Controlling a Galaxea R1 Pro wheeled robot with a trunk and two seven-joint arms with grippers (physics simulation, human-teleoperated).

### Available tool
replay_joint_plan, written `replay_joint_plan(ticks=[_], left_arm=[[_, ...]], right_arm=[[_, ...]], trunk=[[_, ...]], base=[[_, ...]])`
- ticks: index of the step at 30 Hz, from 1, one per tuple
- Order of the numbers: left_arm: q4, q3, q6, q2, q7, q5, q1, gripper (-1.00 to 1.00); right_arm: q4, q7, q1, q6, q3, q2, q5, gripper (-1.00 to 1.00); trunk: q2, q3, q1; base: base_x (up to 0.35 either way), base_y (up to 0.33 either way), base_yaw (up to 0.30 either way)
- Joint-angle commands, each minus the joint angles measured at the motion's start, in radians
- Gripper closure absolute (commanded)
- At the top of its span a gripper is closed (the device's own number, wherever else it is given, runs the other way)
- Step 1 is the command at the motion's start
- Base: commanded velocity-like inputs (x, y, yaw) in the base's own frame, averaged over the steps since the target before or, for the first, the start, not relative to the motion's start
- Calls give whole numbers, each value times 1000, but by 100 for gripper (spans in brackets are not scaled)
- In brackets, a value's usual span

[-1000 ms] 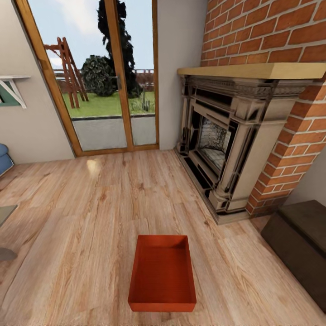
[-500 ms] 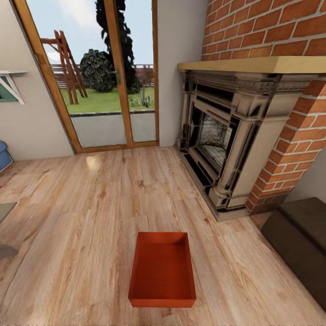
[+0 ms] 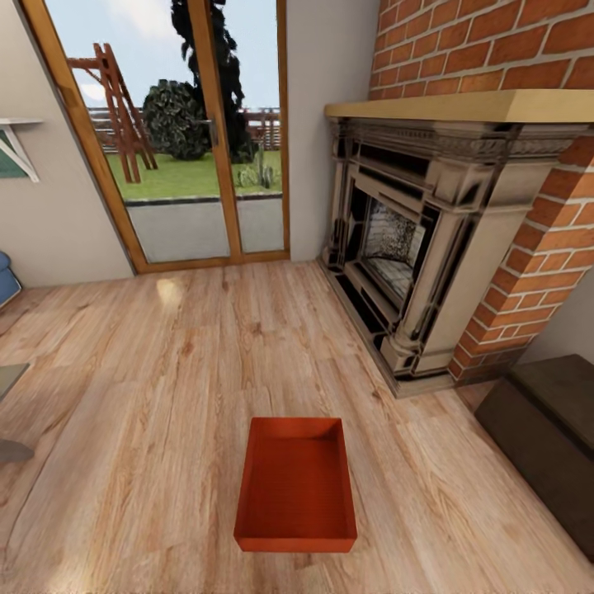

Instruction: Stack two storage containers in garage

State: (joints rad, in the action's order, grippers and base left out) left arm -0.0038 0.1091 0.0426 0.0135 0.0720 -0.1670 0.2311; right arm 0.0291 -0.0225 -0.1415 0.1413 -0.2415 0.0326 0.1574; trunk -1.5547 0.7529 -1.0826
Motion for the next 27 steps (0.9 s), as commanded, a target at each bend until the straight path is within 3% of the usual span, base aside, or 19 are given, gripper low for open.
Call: replay_joint_plan(ticks=[1,27], left_arm=[[1,7,3,0,2,-2,0,-100],[1,7,3,0,2,-2,0,-100]], right_arm=[[3,-1,-1,6,-9,0,10,-100],[3,-1,-1,6,-9,0,10,-100]], trunk=[[0,2,0],[0,44,0]], base=[[0,0,0],[0,0,0]])
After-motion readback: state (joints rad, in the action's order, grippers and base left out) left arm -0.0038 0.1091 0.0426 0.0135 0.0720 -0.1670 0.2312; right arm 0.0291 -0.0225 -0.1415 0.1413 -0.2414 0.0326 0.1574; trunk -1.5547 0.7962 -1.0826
